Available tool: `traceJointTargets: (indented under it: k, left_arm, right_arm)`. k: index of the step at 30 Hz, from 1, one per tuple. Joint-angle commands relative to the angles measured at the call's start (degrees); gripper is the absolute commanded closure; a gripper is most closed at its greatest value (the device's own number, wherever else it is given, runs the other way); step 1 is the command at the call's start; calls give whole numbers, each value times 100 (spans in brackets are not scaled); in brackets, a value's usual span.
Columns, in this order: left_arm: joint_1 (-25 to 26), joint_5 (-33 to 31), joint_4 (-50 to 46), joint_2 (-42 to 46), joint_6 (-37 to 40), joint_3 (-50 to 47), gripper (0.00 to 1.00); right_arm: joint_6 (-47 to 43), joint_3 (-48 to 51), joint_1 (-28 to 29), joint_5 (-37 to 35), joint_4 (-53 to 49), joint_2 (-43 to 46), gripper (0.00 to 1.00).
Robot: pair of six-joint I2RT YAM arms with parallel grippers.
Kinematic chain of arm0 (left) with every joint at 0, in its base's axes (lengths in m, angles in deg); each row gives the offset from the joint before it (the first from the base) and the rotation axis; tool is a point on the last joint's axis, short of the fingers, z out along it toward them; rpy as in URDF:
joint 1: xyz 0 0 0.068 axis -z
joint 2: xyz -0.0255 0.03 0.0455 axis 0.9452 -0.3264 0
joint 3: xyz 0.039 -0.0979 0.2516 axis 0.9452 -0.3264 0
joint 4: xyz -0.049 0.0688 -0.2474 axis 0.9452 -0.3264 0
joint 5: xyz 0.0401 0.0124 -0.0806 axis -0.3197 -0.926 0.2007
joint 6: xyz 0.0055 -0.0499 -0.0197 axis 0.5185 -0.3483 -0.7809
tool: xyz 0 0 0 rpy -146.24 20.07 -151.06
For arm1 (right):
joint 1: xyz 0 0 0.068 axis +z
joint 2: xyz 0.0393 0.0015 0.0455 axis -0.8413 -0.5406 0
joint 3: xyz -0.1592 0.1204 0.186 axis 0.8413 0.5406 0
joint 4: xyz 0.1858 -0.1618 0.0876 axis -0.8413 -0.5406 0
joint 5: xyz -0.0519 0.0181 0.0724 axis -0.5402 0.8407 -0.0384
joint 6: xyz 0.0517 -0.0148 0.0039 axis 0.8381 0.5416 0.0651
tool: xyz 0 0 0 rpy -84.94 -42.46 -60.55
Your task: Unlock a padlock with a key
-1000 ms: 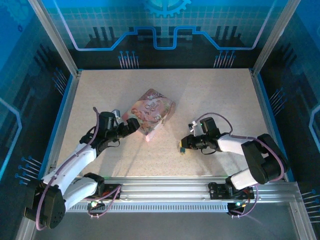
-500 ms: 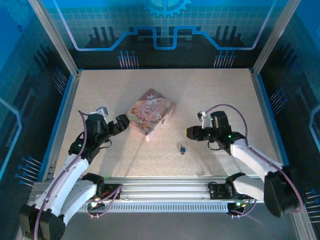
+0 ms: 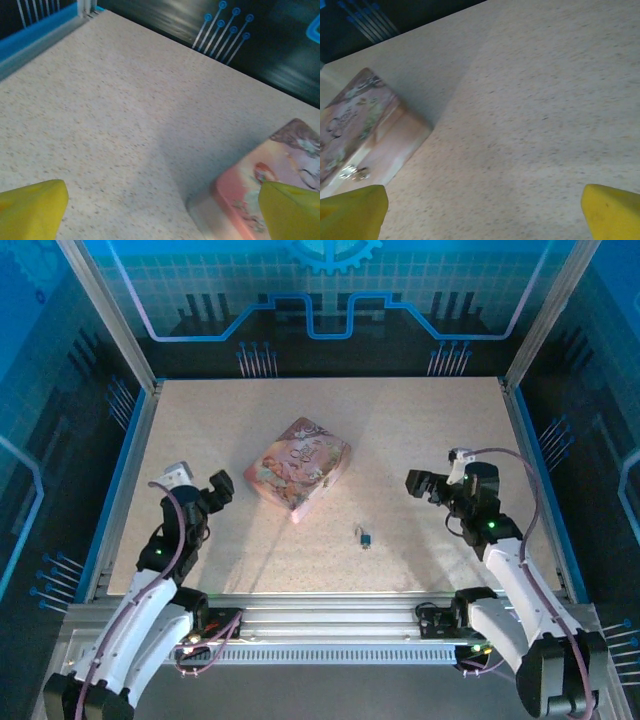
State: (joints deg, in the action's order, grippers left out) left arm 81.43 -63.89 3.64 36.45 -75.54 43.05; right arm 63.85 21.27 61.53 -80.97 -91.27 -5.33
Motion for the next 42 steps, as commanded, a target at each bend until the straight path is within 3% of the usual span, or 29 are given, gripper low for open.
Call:
traceJointTargets:
  k: [1,11,23,34,38,42]
  left_arm:
    - [-80,-654,888,9,582,-260,1]
    - [-99,-619,1945,-277,1186,-1003,1]
    - [-142,-437,2309,-1351,1426,-1039,1]
    - [-341,144,2549,-1867,1567,-856,1]
    - [-425,356,2724,-2160,1650,-756,1]
    - [-457,666,3256,-2544,1819,-722,1]
  right_arm:
    - [-495,244,-185,-354,558,-2,0]
    - [-1421,707,-194,-1181,1968,-766,0]
    - [-2069,1010,-181,-800,3954,-2007,0]
    - [-2581,1021,-47,-538,5360,-3129,0]
    - [-2614,999,-23,-532,5717,-3527,0]
    - [-2544,603,-66,-572,5019,-3596,0]
